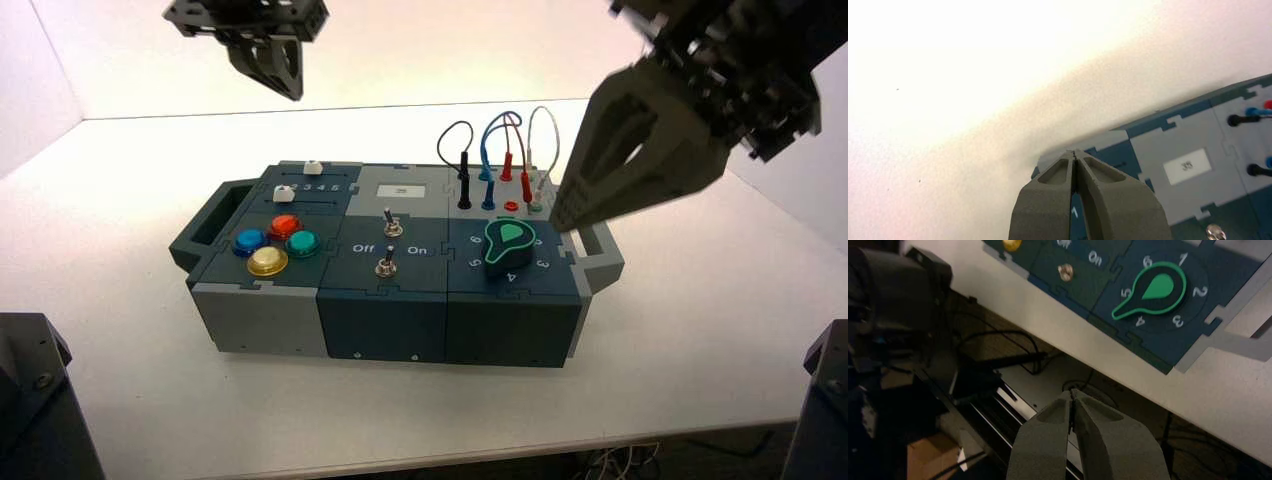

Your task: Rotate the box counterclockwise.

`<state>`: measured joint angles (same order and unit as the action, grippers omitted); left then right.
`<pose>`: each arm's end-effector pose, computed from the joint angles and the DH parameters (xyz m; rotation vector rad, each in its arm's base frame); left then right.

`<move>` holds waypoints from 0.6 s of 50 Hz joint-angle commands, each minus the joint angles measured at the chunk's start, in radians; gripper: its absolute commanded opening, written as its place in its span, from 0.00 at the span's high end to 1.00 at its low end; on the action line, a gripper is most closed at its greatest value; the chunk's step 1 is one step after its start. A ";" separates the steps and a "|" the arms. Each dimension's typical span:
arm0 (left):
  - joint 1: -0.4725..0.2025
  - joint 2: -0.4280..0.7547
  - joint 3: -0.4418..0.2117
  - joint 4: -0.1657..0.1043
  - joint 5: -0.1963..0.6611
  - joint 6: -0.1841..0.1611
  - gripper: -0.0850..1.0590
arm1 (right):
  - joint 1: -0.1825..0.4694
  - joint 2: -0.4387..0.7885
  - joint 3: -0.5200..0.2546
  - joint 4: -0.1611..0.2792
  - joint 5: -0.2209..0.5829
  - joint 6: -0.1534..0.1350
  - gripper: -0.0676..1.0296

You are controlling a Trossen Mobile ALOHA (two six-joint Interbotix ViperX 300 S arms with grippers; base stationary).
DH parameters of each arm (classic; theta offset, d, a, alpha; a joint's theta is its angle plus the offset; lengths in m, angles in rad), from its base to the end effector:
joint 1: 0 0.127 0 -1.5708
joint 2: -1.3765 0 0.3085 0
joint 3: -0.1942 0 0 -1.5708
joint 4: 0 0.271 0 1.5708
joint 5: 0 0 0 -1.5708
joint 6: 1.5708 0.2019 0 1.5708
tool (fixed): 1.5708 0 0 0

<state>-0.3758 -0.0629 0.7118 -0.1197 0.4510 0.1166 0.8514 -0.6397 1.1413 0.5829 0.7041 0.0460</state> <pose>0.3201 -0.1376 0.0896 0.1858 1.0889 -0.3887 0.0692 0.1882 0.1054 0.1163 1.3795 0.7514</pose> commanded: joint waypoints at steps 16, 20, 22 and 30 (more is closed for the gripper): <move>0.005 0.127 -0.103 -0.003 -0.008 0.043 0.95 | 0.075 0.259 -0.109 0.006 -0.026 -0.067 0.96; 0.005 0.153 -0.114 -0.003 -0.008 0.054 0.95 | 0.101 0.316 -0.138 0.005 -0.031 -0.069 0.96; 0.005 0.166 -0.120 -0.002 -0.008 0.058 0.95 | 0.112 0.339 -0.149 0.005 -0.032 -0.069 0.96; 0.009 0.198 -0.141 -0.003 -0.006 0.078 0.95 | 0.135 0.413 -0.178 -0.002 -0.043 -0.075 0.96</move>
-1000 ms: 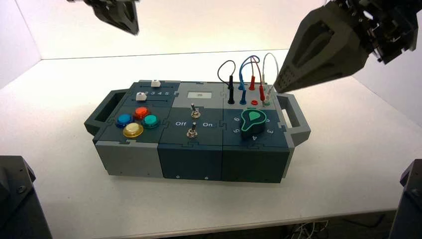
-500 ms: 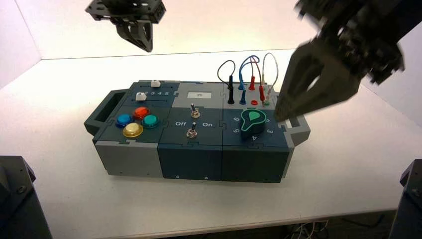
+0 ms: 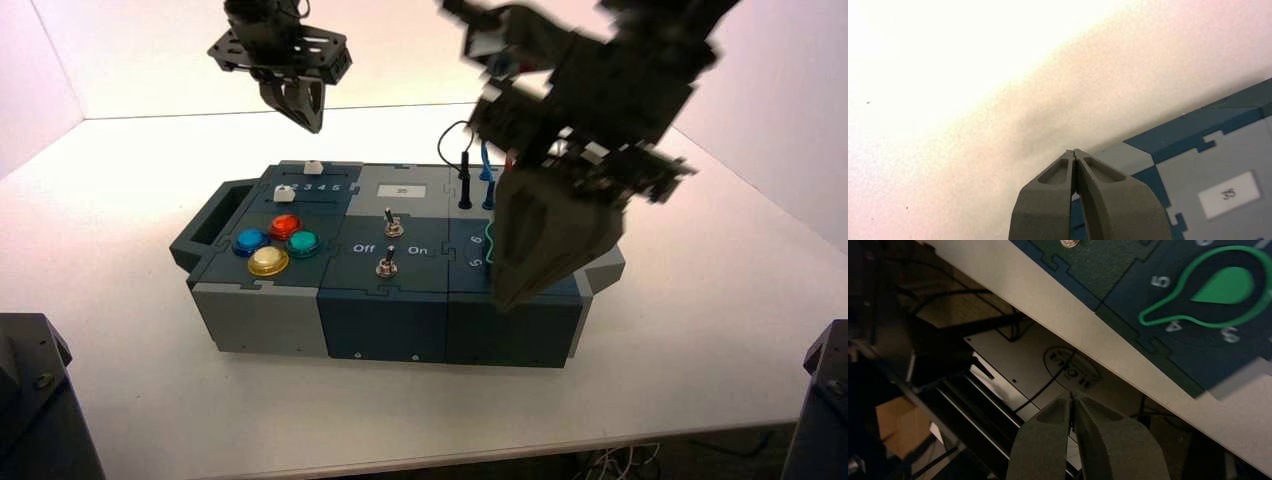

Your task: Rotate the box counterclockwise.

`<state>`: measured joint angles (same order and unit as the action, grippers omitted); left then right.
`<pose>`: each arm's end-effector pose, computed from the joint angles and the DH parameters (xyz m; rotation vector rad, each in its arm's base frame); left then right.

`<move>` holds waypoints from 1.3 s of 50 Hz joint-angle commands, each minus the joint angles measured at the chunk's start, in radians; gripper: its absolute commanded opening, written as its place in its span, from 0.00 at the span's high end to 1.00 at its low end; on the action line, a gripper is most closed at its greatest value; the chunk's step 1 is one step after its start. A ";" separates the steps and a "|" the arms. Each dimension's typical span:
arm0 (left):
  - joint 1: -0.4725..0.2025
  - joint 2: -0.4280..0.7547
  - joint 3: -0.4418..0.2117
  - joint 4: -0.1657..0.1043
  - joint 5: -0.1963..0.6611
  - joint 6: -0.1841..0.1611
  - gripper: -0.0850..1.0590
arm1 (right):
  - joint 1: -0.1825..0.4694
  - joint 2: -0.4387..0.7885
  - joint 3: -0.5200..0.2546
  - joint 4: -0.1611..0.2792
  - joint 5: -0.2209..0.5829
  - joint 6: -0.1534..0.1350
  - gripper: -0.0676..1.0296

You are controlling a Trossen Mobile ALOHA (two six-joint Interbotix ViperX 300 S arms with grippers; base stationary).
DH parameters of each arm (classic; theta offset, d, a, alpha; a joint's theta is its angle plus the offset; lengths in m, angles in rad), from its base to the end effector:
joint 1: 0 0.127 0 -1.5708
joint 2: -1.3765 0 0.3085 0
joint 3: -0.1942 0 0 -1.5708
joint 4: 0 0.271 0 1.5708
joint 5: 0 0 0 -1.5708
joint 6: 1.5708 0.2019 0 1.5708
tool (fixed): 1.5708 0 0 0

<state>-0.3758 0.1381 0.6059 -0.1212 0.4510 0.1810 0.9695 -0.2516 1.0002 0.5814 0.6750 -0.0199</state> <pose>0.3445 -0.1474 0.0477 0.2554 1.1722 -0.4191 0.0699 0.2244 0.0660 -0.1015 1.5559 0.7633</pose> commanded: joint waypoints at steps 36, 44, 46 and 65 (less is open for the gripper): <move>0.048 0.100 -0.152 -0.002 0.032 0.078 0.95 | 0.015 0.225 -0.101 -0.104 -0.031 -0.009 0.96; 0.048 0.121 -0.161 -0.002 0.034 0.083 0.95 | 0.015 0.255 -0.117 -0.118 -0.031 -0.006 0.96; 0.048 0.126 -0.163 -0.002 0.034 0.083 0.95 | 0.015 0.258 -0.121 -0.118 -0.031 -0.005 0.96; 0.048 0.152 -0.156 -0.008 0.066 0.097 0.95 | 0.014 0.258 -0.120 -0.124 -0.051 0.005 0.96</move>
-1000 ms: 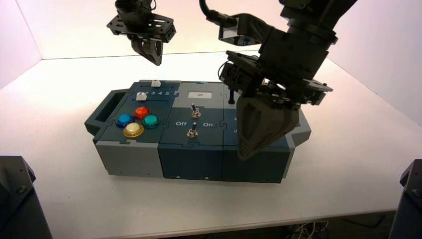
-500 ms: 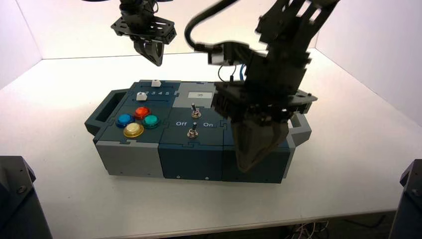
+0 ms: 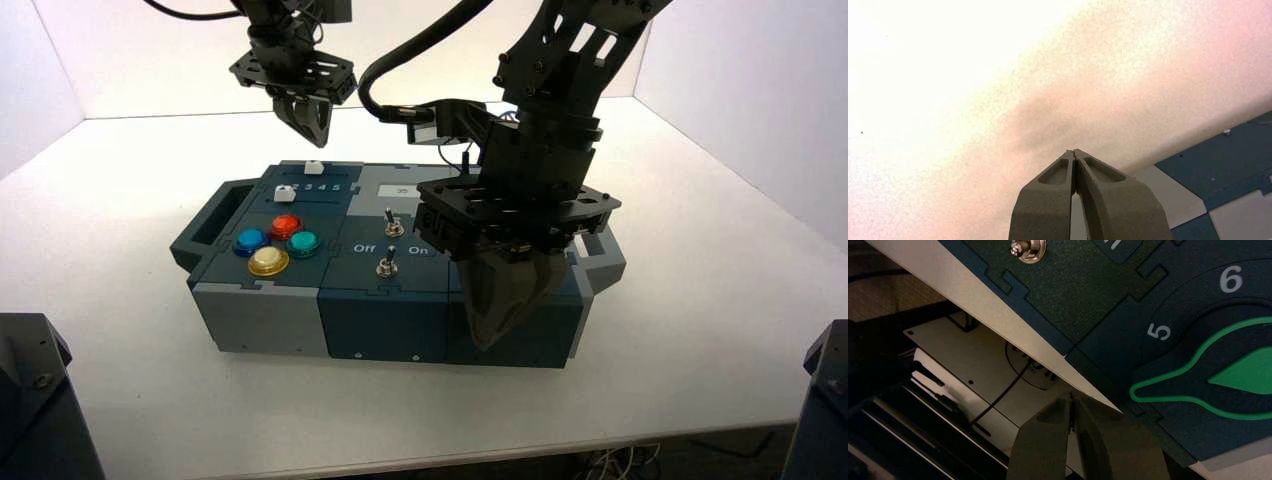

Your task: Rotate the box counterclockwise.

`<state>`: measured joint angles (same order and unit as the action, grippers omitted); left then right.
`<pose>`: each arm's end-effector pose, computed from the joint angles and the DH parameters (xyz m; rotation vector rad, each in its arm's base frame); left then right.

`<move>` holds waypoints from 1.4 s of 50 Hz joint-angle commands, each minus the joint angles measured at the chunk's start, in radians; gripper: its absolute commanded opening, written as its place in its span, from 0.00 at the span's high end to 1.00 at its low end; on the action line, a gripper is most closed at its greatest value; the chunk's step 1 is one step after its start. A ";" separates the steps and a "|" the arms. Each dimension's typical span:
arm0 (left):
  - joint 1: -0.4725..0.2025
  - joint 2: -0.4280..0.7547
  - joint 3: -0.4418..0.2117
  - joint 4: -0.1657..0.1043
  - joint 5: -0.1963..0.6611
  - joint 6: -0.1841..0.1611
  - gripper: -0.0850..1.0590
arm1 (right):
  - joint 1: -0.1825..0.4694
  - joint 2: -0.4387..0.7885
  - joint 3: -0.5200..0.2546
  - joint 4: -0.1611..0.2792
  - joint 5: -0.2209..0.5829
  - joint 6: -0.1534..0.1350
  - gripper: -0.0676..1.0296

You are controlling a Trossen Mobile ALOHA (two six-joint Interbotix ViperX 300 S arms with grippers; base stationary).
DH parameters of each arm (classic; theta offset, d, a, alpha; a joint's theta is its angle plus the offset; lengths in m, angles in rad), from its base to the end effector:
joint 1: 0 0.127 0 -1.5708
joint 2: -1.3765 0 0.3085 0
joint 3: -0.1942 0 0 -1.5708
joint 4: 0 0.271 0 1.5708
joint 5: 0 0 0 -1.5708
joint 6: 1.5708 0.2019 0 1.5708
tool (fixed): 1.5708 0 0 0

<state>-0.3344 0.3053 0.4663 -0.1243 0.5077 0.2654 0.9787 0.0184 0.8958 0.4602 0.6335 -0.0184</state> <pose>0.3744 -0.1430 0.0160 0.3086 1.2450 -0.4393 0.0927 0.2329 0.0196 -0.2895 1.6132 0.7004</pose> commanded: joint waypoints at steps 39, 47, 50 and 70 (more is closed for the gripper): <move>-0.035 0.008 -0.005 -0.011 0.061 0.044 0.95 | -0.003 0.026 0.011 -0.072 -0.061 0.075 0.96; -0.041 0.015 -0.003 -0.015 0.078 0.058 0.95 | -0.008 0.021 0.012 -0.072 -0.061 0.080 0.96; -0.041 0.015 -0.003 -0.018 0.084 0.063 0.95 | -0.012 0.020 0.012 -0.072 -0.061 0.080 0.96; -0.054 0.011 -0.002 -0.028 0.124 0.098 0.95 | -0.086 -0.021 0.026 -0.078 -0.061 0.083 0.96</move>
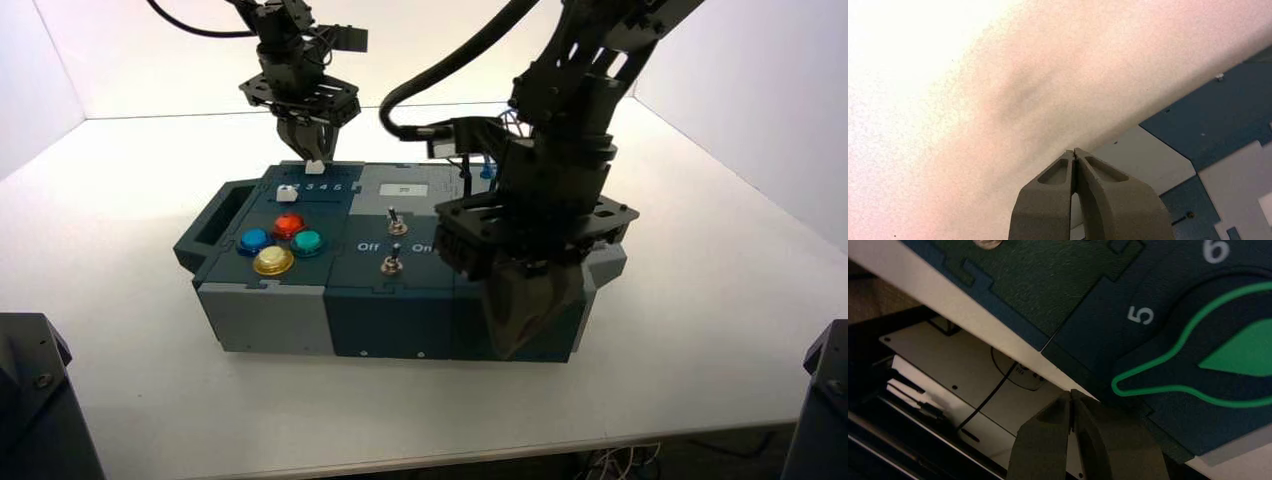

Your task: Rotate the box counterclockwise.

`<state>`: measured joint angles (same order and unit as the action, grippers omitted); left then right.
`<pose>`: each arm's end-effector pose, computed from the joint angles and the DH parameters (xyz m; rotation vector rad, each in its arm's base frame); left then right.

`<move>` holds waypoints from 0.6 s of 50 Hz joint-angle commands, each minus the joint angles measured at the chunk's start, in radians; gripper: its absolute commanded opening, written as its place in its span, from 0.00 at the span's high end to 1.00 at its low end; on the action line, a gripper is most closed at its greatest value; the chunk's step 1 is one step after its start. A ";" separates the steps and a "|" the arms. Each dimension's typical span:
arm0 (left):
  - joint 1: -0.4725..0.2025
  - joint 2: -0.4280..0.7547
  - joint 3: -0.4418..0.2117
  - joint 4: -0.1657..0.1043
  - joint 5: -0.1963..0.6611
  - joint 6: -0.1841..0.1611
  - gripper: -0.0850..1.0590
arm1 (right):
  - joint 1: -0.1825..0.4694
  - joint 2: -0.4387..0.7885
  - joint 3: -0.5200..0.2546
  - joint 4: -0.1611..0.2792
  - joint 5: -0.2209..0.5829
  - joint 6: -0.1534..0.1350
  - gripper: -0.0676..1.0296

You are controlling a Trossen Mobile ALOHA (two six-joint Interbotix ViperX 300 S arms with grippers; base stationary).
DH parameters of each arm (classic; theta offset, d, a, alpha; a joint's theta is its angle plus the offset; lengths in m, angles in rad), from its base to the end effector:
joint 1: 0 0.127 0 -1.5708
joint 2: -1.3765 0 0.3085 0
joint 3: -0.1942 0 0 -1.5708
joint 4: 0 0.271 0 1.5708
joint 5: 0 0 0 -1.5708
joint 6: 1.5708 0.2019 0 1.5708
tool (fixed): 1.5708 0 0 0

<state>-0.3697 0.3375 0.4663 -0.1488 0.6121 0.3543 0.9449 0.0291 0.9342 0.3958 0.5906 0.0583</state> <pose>0.3449 -0.1521 -0.0008 0.3908 1.3619 -0.5401 0.1017 0.2147 0.0084 -0.2782 1.6132 0.6041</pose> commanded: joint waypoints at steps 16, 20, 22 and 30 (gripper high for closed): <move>-0.034 -0.023 -0.003 -0.005 0.032 0.018 0.95 | -0.109 -0.040 -0.018 -0.028 -0.015 0.005 0.96; -0.038 -0.026 -0.002 -0.005 0.037 0.018 0.95 | -0.126 -0.040 -0.020 -0.035 -0.014 0.005 0.96; -0.040 -0.026 -0.002 -0.005 0.037 0.020 0.95 | -0.137 -0.040 -0.021 -0.038 -0.014 0.005 0.96; -0.046 -0.029 -0.002 -0.006 0.054 0.021 0.95 | -0.161 -0.038 -0.028 -0.048 -0.011 0.005 0.96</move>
<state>-0.3835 0.3375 0.4663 -0.1488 0.6412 0.3697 0.8207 0.0138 0.9373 0.3636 0.5921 0.0614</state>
